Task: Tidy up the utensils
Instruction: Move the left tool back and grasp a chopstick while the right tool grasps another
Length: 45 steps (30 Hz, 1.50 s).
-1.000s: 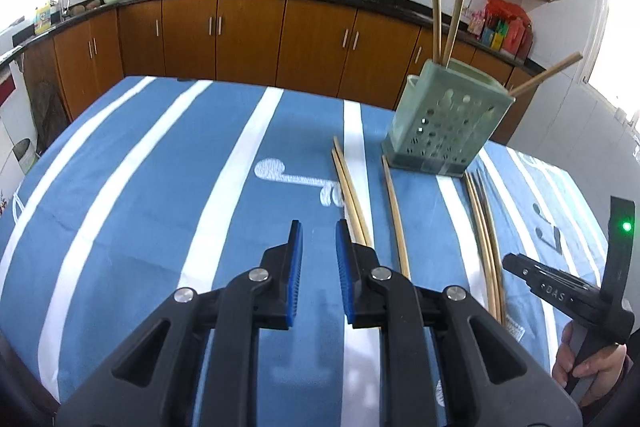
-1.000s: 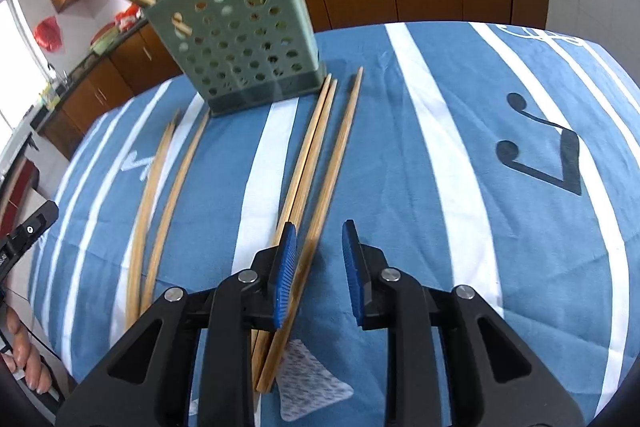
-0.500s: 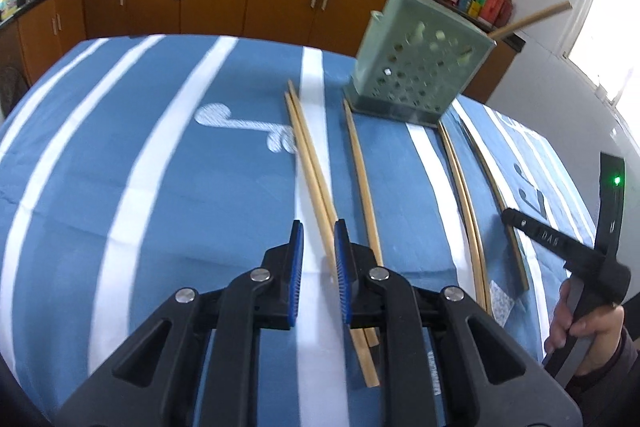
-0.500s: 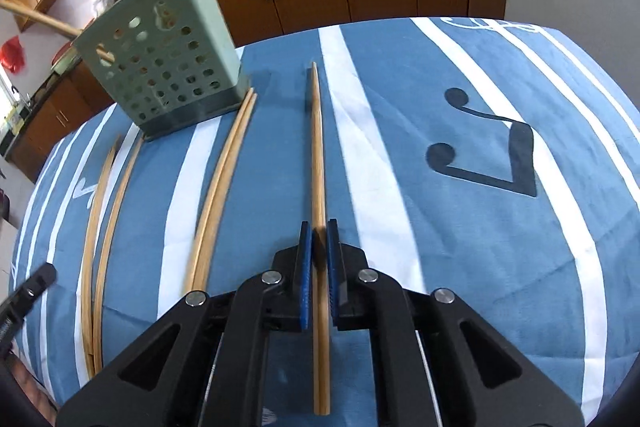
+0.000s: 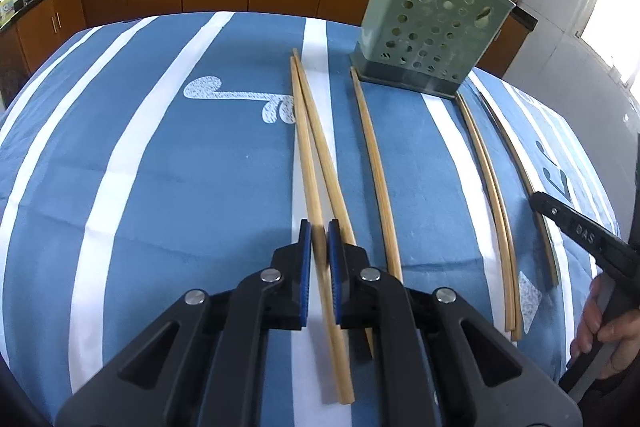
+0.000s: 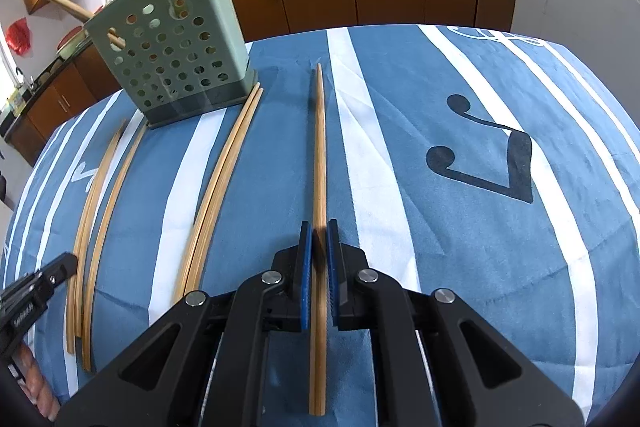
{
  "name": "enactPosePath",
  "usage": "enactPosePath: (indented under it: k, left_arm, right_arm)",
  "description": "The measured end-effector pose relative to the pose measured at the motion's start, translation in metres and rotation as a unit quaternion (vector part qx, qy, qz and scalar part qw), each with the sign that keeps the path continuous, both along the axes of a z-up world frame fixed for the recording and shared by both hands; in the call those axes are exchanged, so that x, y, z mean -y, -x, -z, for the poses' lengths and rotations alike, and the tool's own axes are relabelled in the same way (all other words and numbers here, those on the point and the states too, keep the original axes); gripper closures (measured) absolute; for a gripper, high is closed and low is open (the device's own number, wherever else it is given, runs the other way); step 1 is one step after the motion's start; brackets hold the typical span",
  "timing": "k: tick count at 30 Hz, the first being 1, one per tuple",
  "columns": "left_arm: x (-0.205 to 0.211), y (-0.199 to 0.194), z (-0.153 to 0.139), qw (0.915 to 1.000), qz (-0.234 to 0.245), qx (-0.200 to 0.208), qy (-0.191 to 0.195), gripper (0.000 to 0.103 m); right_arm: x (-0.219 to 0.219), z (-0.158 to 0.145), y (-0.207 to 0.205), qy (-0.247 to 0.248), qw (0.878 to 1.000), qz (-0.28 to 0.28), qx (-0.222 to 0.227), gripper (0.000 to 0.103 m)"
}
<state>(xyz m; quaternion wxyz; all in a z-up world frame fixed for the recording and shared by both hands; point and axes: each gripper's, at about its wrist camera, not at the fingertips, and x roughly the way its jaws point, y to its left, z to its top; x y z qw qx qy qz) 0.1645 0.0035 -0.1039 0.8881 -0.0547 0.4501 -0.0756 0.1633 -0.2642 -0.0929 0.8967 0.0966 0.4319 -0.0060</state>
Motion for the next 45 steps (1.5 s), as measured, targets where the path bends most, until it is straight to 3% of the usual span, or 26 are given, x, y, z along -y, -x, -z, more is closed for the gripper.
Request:
enactPosePath:
  k: [14, 21, 45]
  left_arm:
    - [-0.03, -0.028, 0.0, 0.9986, -0.051, 0.009, -0.008, 0.095]
    - [-0.028, -0.029, 0.001, 0.9985, -0.037, 0.026, -0.032, 0.094]
    - [-0.035, -0.029, 0.002, 0.999, -0.037, 0.025, -0.005, 0.092]
  right_arm:
    - [0.003, 0.001, -0.007, 0.013, 1.0, 0.0, 0.015, 0.095]
    - [0.004, 0.002, -0.011, 0.03, 0.999, 0.003, 0.019, 0.095]
    - [0.008, 0.003, -0.01, 0.021, 1.0, 0.001, 0.02, 0.093]
